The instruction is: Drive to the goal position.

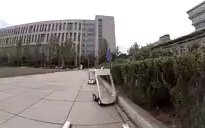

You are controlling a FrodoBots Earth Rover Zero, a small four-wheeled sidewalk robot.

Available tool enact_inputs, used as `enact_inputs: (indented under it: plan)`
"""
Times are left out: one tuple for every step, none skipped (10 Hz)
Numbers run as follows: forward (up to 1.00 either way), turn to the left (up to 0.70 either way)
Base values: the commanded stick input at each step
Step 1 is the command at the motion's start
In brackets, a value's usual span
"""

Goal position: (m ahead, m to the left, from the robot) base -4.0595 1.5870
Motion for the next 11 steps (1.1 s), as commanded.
enact_inputs:
  plan:
    - [0.06, 0.0]
    - [0.06, 0.0]
    - [0.06, 0.0]
    - [0.06, 0.0]
    - [0.06, 0.0]
    - [0.06, 0.0]
    - [0.06, 0.0]
    - [0.06, 0.0]
    - [0.06, 0.0]
    - [0.06, 0.0]
    - [0.06, 0.0]
